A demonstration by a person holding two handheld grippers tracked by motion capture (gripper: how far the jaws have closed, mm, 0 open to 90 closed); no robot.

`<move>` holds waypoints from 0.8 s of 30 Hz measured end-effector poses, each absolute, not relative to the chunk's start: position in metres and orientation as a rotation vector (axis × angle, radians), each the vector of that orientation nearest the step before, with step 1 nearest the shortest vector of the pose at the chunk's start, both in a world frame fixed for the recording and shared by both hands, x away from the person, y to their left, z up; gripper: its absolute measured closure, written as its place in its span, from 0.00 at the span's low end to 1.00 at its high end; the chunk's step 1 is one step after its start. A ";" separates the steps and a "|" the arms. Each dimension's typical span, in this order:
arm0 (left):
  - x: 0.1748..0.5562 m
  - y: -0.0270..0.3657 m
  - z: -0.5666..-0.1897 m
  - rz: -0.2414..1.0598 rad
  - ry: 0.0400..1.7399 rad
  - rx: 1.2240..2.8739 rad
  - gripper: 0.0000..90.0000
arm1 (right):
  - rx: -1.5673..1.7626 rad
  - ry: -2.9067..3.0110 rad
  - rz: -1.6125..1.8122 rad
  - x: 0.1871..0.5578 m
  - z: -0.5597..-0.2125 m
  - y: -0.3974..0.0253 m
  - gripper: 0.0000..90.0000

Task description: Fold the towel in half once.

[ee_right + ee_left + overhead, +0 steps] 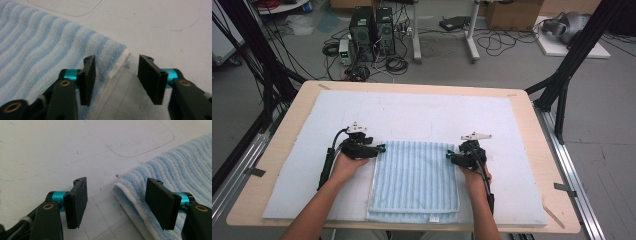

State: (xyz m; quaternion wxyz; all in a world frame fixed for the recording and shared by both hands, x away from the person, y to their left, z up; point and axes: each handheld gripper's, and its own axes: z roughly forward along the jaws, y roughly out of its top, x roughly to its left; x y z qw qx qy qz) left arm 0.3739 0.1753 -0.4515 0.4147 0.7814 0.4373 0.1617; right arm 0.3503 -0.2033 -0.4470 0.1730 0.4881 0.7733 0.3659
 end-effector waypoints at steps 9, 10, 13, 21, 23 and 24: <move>0.377 0.172 -0.449 0.355 1.038 1.963 0.96 | 1.337 2.274 1.067 0.356 -0.443 -0.198 0.96; 0.381 0.173 -0.447 0.356 1.046 1.941 0.96 | 1.338 2.250 1.079 0.358 -0.442 -0.199 0.96; 0.386 0.174 -0.442 0.393 1.058 1.828 0.96 | 1.339 2.211 1.067 0.365 -0.441 -0.199 0.96; 0.405 0.182 -0.441 0.455 1.067 1.733 0.96 | 1.348 2.130 1.112 0.391 -0.435 -0.191 0.96; 0.408 0.183 -0.441 0.483 1.060 1.716 0.96 | 1.314 2.130 1.089 0.398 -0.432 -0.186 0.96; 0.409 0.184 -0.441 0.489 1.065 1.702 0.96 | 1.301 2.125 1.073 0.400 -0.431 -0.184 0.96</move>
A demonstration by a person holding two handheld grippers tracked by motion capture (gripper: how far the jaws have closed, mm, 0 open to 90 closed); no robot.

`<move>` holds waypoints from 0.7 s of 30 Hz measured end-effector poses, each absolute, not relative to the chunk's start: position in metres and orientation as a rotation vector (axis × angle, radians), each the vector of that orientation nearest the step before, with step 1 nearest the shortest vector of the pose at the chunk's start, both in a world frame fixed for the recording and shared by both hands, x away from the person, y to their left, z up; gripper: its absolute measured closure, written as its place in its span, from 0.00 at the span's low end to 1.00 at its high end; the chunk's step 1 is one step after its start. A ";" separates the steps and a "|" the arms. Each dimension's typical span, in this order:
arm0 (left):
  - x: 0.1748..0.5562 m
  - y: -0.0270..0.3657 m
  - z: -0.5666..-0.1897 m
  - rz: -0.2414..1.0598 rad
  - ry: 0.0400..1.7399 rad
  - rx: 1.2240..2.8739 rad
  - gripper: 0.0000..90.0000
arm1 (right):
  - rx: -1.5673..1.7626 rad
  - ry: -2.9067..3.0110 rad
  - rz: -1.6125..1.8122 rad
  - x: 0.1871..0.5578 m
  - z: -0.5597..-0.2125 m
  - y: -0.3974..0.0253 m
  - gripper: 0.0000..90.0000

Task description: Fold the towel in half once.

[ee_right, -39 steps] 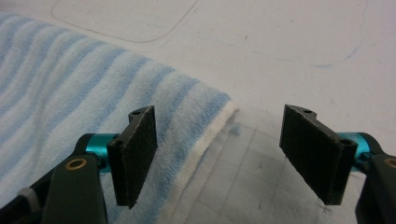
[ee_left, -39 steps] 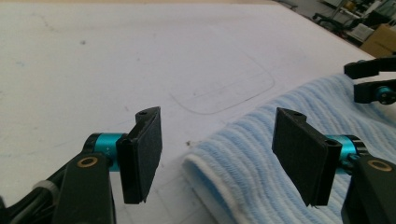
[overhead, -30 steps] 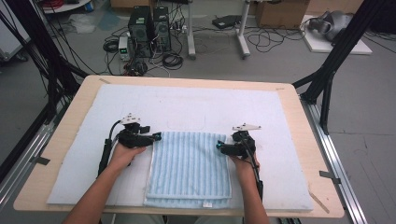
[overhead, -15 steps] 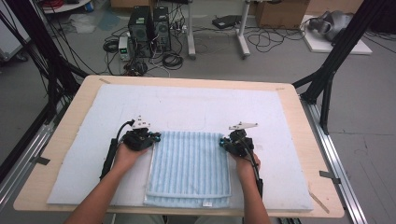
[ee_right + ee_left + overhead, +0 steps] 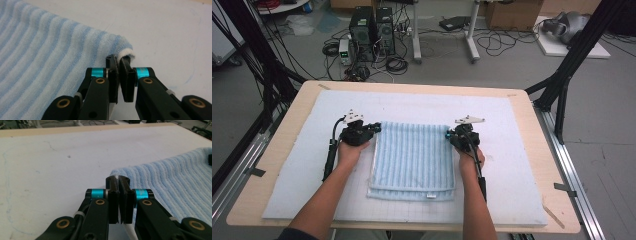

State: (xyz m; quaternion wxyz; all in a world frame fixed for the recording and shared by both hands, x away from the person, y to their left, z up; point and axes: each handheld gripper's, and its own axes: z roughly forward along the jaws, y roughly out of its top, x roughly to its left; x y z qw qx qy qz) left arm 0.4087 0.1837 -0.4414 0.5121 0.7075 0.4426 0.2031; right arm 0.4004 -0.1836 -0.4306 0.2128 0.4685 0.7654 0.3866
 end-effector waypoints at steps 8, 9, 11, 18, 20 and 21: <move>0.411 0.186 -0.446 0.514 1.118 1.725 0.77 | 1.311 2.102 1.041 0.407 -0.435 -0.176 0.77; 0.410 0.187 -0.446 0.501 1.162 1.711 0.61 | 1.336 2.093 1.049 0.407 -0.434 -0.178 0.72; 0.409 0.190 -0.446 0.467 1.202 1.726 0.51 | 1.345 2.087 1.065 0.403 -0.432 -0.182 0.66; 0.382 0.193 -0.431 0.430 1.107 1.758 0.52 | 1.269 2.090 1.119 0.375 -0.418 -0.189 0.62; 0.373 0.193 -0.428 0.427 1.070 1.766 0.53 | 1.249 2.093 1.140 0.365 -0.415 -0.189 0.61; 0.369 0.194 -0.427 0.422 1.055 1.763 0.53 | 1.231 2.099 1.154 0.361 -0.414 -0.189 0.61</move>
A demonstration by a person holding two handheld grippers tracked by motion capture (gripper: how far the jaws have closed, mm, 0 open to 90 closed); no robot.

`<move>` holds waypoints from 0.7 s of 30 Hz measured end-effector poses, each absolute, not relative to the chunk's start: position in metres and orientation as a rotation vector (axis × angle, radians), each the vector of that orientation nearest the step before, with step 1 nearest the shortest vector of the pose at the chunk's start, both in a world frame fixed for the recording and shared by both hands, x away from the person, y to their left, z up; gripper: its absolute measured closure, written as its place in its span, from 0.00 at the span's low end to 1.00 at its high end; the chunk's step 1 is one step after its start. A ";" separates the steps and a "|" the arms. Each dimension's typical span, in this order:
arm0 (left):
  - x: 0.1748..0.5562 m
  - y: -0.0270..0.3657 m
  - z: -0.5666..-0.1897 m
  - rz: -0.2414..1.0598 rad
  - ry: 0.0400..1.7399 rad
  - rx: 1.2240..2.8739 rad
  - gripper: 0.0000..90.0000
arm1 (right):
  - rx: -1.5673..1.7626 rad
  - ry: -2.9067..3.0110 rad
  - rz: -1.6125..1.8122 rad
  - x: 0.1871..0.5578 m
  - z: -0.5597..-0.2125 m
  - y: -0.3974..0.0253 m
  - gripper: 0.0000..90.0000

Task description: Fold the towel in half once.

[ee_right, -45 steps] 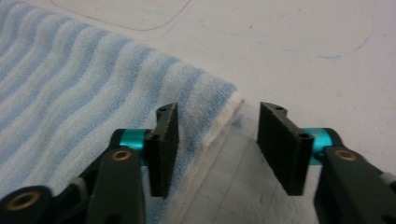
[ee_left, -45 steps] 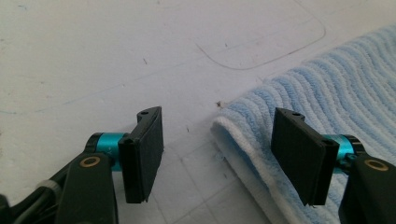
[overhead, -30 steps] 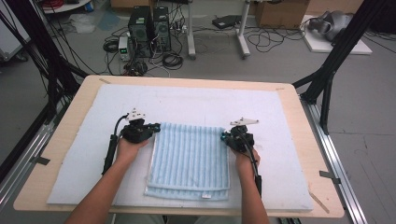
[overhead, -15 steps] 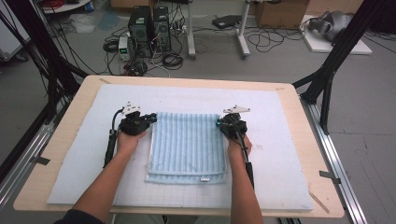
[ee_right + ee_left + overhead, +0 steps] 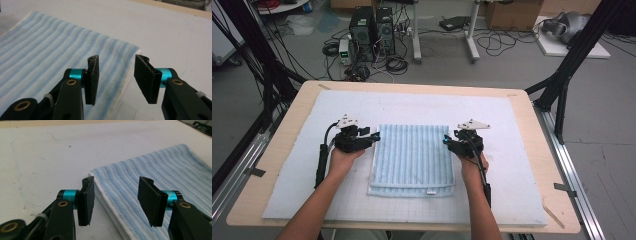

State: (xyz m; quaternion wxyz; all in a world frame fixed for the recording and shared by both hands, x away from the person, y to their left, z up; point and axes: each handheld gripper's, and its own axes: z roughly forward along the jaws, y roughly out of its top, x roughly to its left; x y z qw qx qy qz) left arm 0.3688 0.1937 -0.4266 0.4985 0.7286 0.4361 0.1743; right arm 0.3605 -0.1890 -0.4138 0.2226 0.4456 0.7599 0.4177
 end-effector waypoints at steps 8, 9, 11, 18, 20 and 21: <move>0.339 0.194 -0.417 0.375 0.948 1.739 0.50 | 1.142 2.152 1.179 0.332 -0.406 -0.186 0.58; 0.337 0.195 -0.416 0.372 0.946 1.733 0.51 | 1.143 2.147 1.184 0.329 -0.406 -0.186 0.58; 0.333 0.198 -0.418 0.366 0.951 1.721 0.49 | 1.148 2.141 1.199 0.325 -0.406 -0.189 0.58; 0.313 0.205 -0.423 0.341 0.897 1.716 0.47 | 1.155 2.127 1.214 0.311 -0.410 -0.199 0.58; 0.309 0.206 -0.425 0.320 0.885 1.746 0.47 | 1.150 2.131 1.214 0.306 -0.411 -0.200 0.58; 0.306 0.205 -0.425 0.318 0.878 1.749 0.46 | 1.146 2.133 1.215 0.304 -0.412 -0.201 0.57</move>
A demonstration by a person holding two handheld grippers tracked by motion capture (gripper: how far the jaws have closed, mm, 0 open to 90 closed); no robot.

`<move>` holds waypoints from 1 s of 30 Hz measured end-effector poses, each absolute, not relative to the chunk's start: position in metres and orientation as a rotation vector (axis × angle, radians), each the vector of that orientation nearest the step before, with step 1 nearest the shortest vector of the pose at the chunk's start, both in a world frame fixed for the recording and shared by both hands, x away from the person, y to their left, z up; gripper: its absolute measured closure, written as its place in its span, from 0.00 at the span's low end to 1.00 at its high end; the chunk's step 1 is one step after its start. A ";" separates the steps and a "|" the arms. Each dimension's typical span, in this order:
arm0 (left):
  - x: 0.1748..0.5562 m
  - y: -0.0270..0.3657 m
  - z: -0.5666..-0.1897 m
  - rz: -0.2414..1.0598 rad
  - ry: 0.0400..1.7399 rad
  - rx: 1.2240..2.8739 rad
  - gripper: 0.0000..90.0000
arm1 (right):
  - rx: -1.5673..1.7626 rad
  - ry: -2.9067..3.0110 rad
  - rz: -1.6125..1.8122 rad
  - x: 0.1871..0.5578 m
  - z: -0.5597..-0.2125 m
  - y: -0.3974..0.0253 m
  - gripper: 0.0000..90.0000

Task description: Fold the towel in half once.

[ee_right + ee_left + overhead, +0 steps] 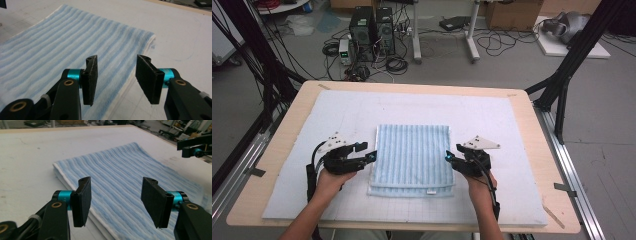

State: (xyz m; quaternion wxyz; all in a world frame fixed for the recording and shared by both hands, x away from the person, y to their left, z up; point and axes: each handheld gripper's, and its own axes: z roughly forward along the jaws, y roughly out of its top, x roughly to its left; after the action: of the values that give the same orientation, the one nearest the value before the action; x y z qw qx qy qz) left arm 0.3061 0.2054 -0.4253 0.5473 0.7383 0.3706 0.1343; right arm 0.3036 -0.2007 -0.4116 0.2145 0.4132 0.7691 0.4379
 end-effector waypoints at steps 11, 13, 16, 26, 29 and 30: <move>0.278 0.209 -0.435 0.276 0.799 1.798 0.47 | 1.087 2.187 1.255 0.271 -0.413 -0.204 0.48; 0.274 0.209 -0.438 0.268 0.790 1.811 0.47 | 1.082 2.194 1.256 0.266 -0.414 -0.205 0.48; 0.270 0.206 -0.443 0.254 0.798 1.835 0.47 | 1.077 2.203 1.249 0.261 -0.418 -0.206 0.49; 0.264 0.195 -0.450 0.245 0.849 1.901 0.50 | 1.112 2.290 1.185 0.251 -0.434 -0.205 0.60; 0.263 0.192 -0.450 0.258 0.846 1.918 0.52 | 1.089 2.334 1.149 0.249 -0.439 -0.199 0.63; 0.263 0.191 -0.450 0.260 0.851 1.924 0.53 | 1.075 2.347 1.143 0.249 -0.440 -0.196 0.66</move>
State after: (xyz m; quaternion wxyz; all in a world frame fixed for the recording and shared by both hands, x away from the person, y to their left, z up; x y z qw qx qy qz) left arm 0.2629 0.1912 -0.4502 0.4888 0.7918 0.3503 0.1069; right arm 0.2486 -0.1961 -0.4399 0.1585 0.3759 0.8209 0.3997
